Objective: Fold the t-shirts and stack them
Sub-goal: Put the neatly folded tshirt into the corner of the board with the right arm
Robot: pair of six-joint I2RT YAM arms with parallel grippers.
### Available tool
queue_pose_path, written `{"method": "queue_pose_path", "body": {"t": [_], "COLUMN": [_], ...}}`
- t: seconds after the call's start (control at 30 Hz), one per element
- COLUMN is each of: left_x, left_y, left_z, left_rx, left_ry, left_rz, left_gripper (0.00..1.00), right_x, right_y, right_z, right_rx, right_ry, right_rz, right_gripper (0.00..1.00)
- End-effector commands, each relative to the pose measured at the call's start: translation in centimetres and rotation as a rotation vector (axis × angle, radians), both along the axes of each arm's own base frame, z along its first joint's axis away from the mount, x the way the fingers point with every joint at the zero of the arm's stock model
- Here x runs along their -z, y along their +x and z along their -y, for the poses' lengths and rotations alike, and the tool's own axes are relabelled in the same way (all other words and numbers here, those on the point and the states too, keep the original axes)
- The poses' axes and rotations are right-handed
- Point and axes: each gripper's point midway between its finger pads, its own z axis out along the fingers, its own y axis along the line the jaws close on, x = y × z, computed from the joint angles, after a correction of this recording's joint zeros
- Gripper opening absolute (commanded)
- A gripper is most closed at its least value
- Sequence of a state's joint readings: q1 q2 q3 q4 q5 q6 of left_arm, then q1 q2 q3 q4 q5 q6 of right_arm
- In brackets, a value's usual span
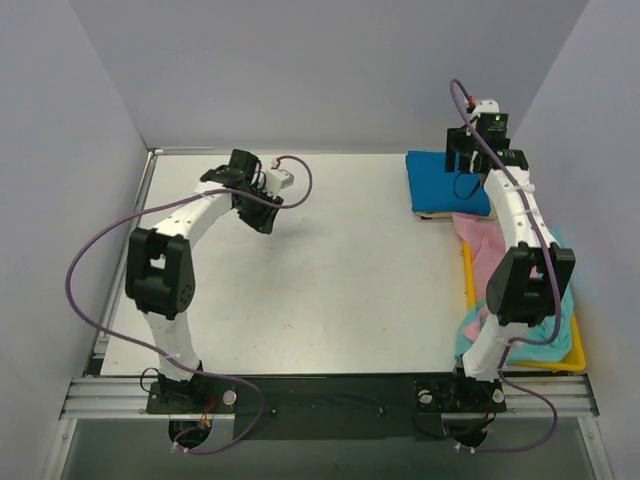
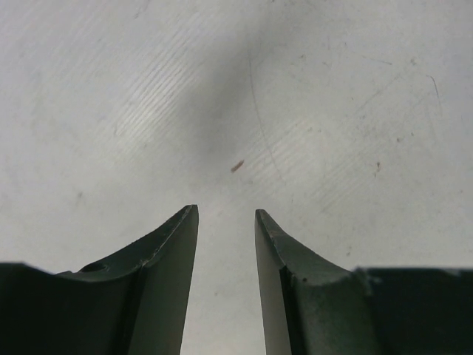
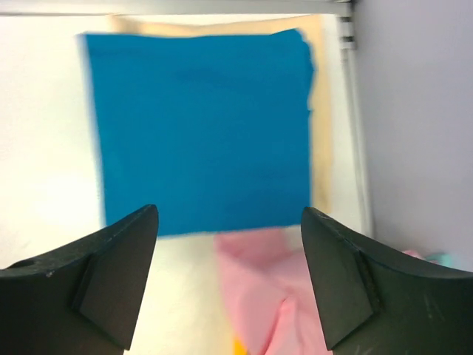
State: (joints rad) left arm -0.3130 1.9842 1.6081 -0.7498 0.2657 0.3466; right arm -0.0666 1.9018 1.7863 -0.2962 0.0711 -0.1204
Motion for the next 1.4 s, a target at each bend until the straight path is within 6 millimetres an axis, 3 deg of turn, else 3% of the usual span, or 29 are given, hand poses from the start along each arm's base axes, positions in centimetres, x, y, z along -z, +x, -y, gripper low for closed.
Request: {"method": "queue_pose_path", "body": {"t": [0.0,0.03,0.13,0.17,0.2,0.23,0.27,0.3,0.33,0.37,0.4,0.5,0.73,1.0,1.37], "left_x": [-6.5,-7.1,-8.5,-8.5,-8.5,-8.8,-8.3,-8.0,-7.4,-6.6,-6.3,-5.1,-3.7,-4.5,-4.7], "left_y": [-2.1,-3.3,-4.5,-4.8,-5.1,-5.1,-5.3,-5.5,-5.8,-6.7,-7.1,-9.1,-11.8,-11.4,-11.6], "left_z": [-4.8,-5.6,-7.9,-8.4,-8.9,-9.2,-9.7,-10.1,-10.8,-11.3,-11.8,-12.8,-14.7,-16.1,-16.0], "left_rx": [-0.049,-0.040,-0.068,-0.087,-0.139,-0.171,-0.268,-0.329,-0.419,-0.466,-0.513,-0.579,-0.712,-0.751,-0.747], "left_ry": [-0.016,-0.016,-0.044,-0.058,-0.076,-0.092,-0.105,-0.117,-0.113,-0.112,-0.105,-0.106,-0.115,-0.140,-0.156], "left_rz": [0.124,0.150,0.254,0.308,0.323,0.374,0.361,0.380,0.370,0.362,0.363,0.387,0.472,0.603,0.614], "left_gripper": [0.48,0.49,0.50,0.52,0.52,0.52,0.52,0.52,0.52,0.52,0.52,0.52,0.52,0.52,0.52], "right_x": [-3.6,-4.1,-2.2,-3.4,-0.4,-1.4,1.5,0.6,3.4,4.8,4.9,7.8,11.3,11.7,11.6], "right_y": [-4.2,-4.8,-9.4,-10.7,-12.2,-13.3,-14.7,-15.8,-17.1,-18.8,-19.3,-22.0,-24.4,-25.4,-25.7], "right_z": [-5.6,-6.3,-8.3,-9.8,-10.5,-10.9,-11.3,-11.4,-11.4,-11.2,-10.9,-9.9,-8.2,-7.8,-8.4], "right_rx": [-0.146,-0.162,-0.225,-0.259,-0.278,-0.285,-0.294,-0.299,-0.282,-0.269,-0.246,-0.190,-0.066,-0.051,-0.083], "right_ry": [0.178,0.194,0.228,0.255,0.285,0.312,0.339,0.345,0.365,0.369,0.369,0.355,0.347,0.305,0.272], "right_rz": [0.184,0.217,0.240,0.306,0.258,0.322,0.292,0.341,0.312,0.312,0.341,0.343,0.332,0.342,0.344], "right_gripper": [0.77,0.83,0.89,0.89,0.89,0.89,0.89,0.89,0.89,0.89,0.89,0.89,0.89,0.88,0.88]}}
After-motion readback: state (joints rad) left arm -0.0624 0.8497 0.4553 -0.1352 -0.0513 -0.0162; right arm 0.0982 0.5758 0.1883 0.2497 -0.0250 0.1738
